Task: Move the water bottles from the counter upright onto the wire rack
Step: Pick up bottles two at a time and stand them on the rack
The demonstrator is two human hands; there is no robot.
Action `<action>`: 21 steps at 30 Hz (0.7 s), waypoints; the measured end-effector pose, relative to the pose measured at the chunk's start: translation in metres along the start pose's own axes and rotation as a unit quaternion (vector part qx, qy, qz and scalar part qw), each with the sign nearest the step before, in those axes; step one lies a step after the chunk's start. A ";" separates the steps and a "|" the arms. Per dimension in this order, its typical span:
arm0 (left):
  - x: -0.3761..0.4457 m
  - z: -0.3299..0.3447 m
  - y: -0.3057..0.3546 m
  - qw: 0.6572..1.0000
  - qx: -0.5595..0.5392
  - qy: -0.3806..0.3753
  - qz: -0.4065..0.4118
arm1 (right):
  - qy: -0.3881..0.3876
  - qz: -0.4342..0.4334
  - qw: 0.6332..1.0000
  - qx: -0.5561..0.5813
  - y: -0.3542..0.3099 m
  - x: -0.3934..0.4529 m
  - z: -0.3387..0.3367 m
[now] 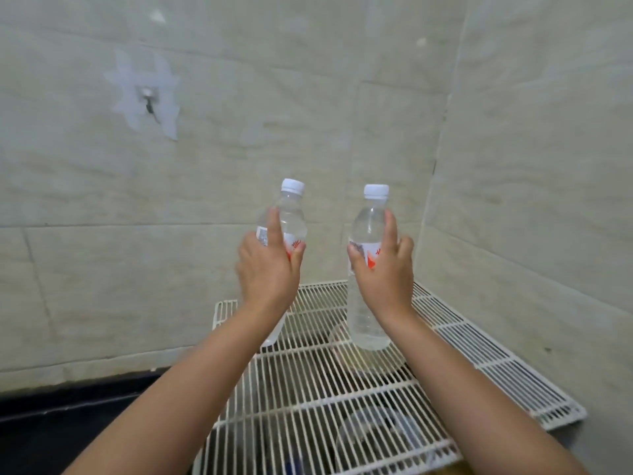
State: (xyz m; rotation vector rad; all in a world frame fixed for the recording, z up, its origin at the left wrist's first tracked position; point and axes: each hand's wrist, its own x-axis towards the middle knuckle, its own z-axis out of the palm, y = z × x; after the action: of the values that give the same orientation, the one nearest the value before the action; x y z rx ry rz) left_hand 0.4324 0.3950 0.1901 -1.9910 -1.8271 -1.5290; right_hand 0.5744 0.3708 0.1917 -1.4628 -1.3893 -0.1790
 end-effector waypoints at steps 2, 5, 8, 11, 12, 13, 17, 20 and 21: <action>0.015 0.018 -0.002 1.000 -0.001 0.015 -0.011 | 0.007 0.004 1.000 -0.002 0.014 0.018 0.015; 0.034 0.046 -0.006 0.999 0.000 0.024 -0.033 | 0.012 0.010 1.000 -0.006 0.032 0.040 0.039; 0.046 0.073 -0.008 0.996 -0.024 0.041 -0.072 | 0.003 0.005 1.000 0.003 0.047 0.058 0.065; 0.052 0.094 -0.009 0.988 -0.067 0.074 -0.120 | -0.001 -0.005 0.999 0.044 0.055 0.068 0.089; 0.053 0.100 -0.009 0.983 -0.080 0.082 -0.143 | 0.004 -0.012 0.998 0.061 0.057 0.071 0.097; 0.053 0.105 -0.010 0.980 -0.089 0.089 -0.157 | 0.001 -0.012 0.997 0.073 0.059 0.073 0.104; 0.046 0.122 -0.019 0.974 -0.092 0.113 -0.176 | -0.020 -0.021 0.996 0.085 0.069 0.074 0.128; 0.043 0.128 -0.024 0.967 -0.094 0.120 -0.202 | -0.028 -0.033 0.995 0.091 0.077 0.071 0.138; 0.043 0.128 -0.024 0.967 -0.091 0.127 -0.202 | -0.026 -0.028 0.995 0.094 0.079 0.073 0.139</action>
State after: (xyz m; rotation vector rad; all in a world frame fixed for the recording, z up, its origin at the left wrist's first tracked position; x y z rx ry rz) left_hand 0.4844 0.5114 0.1390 -1.4424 -2.1361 -2.0175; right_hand 0.5866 0.5379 0.1398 -1.2811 -1.4490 -0.0432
